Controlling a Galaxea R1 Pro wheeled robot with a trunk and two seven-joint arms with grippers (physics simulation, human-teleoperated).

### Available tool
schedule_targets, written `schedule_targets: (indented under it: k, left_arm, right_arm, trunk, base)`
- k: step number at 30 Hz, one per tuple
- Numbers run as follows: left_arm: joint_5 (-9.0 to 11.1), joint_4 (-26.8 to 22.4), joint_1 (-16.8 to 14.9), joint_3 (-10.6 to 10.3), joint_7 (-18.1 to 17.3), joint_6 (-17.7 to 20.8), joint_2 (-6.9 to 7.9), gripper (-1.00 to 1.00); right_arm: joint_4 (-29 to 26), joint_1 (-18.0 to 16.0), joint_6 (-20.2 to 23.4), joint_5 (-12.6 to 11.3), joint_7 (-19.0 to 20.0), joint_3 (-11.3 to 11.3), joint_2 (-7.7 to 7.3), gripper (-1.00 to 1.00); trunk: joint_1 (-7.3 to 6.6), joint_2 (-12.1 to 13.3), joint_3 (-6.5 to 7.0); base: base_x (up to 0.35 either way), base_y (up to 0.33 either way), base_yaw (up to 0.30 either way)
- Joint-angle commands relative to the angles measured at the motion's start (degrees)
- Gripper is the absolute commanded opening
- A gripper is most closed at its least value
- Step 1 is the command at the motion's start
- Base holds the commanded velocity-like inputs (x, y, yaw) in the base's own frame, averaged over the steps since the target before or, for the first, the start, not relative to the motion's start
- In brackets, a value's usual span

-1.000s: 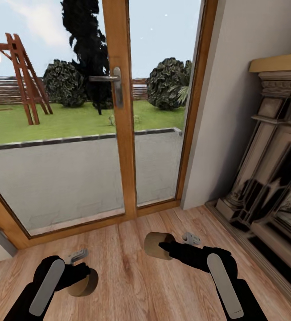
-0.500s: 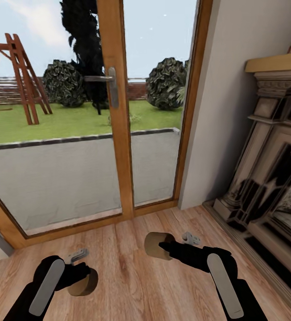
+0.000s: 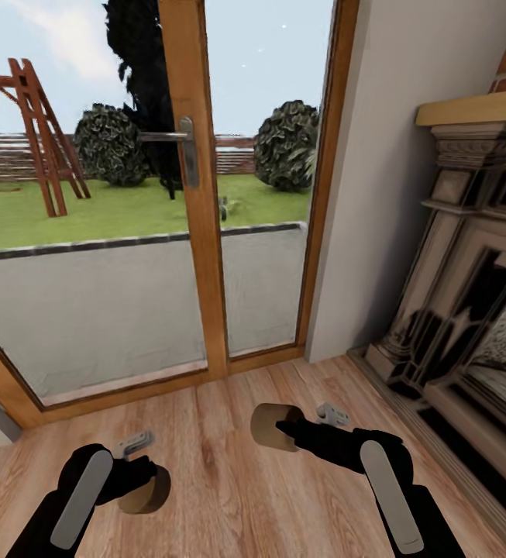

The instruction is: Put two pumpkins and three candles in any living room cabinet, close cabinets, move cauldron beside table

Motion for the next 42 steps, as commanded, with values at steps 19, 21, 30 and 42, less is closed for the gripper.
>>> schedule_targets:
  k: [19,21,30,42]
  left_arm:
    - [0.72,-0.14,-0.03,-0.09,0.55,-0.05,0.01,-1.0]
    - [0.72,-0.14,-0.03,-0.09,0.55,-0.03,0.01,-1.0]
    - [0.72,-0.14,-0.03,-0.16,0.55,-0.06,0.0,-1.0]
    - [0.72,-0.14,-0.03,-0.15,0.46,-0.07,0.01,-1.0]
  right_arm:
    - [-0.05,-0.04,-3.19,0.06,-0.47,0.56,-0.28,-1.0]
    - [-0.05,-0.04,-3.3,-0.14,-0.43,0.4,-0.34,-1.0]
    - [-0.05,-0.04,-3.07,-0.63,-0.48,0.08,-0.04,-1.0]
    - [-0.14,-0.04,-3.34,-0.65,-0.32,0.23,-0.23,-1.0]
  trunk:
    - [-0.03,-0.03,-0.05]
    - [-0.03,-0.03,-0.05]
    - [-0.03,-0.03,-0.05]
    - [-0.03,-0.03,-0.05]
  base:
    - [-0.17,-0.058,-0.052]
    - [-0.137,-0.058,-0.269]
    - [-0.125,-0.096,-0.278]
    - [-0.002,-0.001,-0.279]
